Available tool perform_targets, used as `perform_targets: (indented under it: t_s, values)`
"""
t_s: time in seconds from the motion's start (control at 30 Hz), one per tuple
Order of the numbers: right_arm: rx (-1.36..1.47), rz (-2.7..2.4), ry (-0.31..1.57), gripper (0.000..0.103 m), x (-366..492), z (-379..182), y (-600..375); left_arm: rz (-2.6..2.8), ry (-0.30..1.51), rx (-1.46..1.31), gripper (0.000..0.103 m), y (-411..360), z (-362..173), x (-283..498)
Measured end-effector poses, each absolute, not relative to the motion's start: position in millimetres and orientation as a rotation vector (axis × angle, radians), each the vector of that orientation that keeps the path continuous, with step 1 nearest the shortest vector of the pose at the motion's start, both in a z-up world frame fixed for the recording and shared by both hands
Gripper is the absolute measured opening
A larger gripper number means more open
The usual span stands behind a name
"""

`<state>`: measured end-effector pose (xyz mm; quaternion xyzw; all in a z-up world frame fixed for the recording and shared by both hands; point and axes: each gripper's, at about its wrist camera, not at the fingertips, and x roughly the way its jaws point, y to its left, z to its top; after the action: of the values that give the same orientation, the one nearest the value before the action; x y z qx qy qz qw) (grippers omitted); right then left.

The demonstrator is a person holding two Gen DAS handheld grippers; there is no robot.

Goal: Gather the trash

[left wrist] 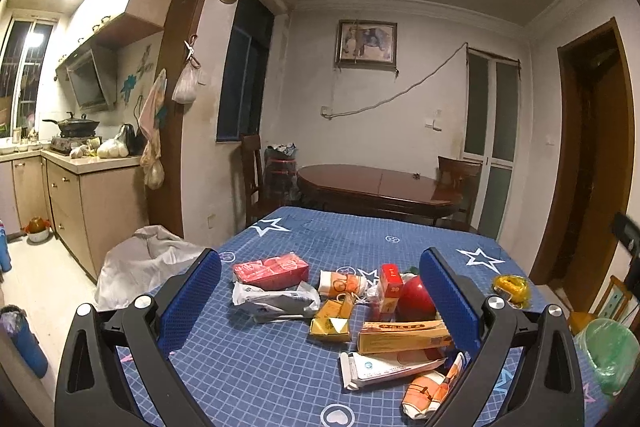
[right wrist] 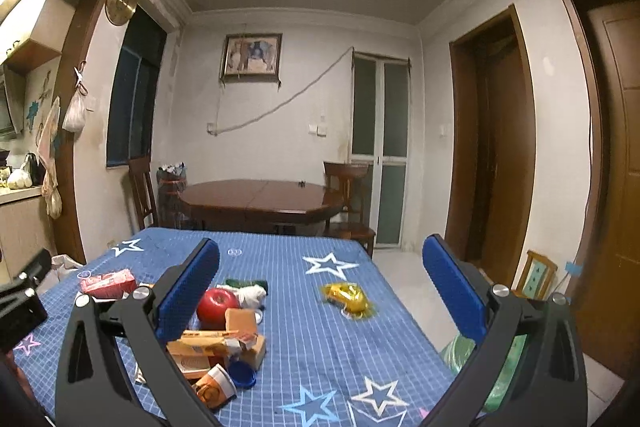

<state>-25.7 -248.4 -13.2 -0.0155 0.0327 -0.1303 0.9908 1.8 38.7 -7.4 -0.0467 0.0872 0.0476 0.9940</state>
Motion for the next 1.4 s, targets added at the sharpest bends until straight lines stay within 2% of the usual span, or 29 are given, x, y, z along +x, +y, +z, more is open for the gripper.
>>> perform_targets:
  t_s: [0.43,0.9,1.4]
  values:
    - [-0.079,-0.271,0.016,0.098,-27.0,-4.2,-241.6,0.099,0.176,0.008,0.099,20.1,-12.2,4.3]
    - [-0.086,-0.264,0.045,0.098,-20.2,-11.7,-240.9,0.098,0.201,0.031,0.099,24.3,-18.7,15.5]
    - [0.108,-0.168,0.357,0.098,10.0,-92.3,-270.8,0.123,0.313,0.082,0.099,68.8,-78.5,48.3]
